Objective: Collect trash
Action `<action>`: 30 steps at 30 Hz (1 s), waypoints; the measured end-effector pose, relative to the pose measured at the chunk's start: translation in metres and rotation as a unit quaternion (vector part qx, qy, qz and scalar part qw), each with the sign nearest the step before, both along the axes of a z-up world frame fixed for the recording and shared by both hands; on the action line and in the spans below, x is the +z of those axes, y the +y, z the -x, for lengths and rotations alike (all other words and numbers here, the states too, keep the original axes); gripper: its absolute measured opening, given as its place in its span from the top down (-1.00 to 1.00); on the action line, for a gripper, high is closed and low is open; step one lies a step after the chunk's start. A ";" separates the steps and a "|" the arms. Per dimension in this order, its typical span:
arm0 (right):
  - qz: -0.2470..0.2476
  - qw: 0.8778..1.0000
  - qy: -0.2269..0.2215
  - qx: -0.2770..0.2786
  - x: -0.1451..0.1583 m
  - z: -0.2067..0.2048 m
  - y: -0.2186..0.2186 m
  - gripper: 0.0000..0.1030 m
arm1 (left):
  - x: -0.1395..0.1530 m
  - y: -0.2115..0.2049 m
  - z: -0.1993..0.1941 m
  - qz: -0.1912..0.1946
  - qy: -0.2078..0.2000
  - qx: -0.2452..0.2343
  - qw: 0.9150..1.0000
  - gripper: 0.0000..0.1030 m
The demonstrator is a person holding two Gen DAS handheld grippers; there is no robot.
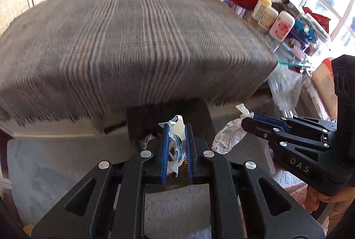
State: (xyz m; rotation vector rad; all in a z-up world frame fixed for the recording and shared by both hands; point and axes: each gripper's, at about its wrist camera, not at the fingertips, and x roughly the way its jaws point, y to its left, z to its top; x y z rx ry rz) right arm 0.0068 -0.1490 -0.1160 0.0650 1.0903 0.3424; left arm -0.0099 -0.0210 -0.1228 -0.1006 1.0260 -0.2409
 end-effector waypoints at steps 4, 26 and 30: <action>0.008 1.000 0.025 0.001 -0.034 -0.003 0.006 0.71 | -0.035 0.005 -0.003 0.007 0.023 0.001 1.000 0.76; 0.026 0.999 0.038 -0.012 -0.072 -0.019 0.003 -0.25 | -0.069 0.020 -0.032 -0.005 0.038 0.020 0.999 -0.28; 0.026 0.999 0.018 -0.021 -0.052 -0.012 -0.004 -0.74 | -0.040 0.023 -0.020 -0.004 0.011 0.028 1.000 -0.60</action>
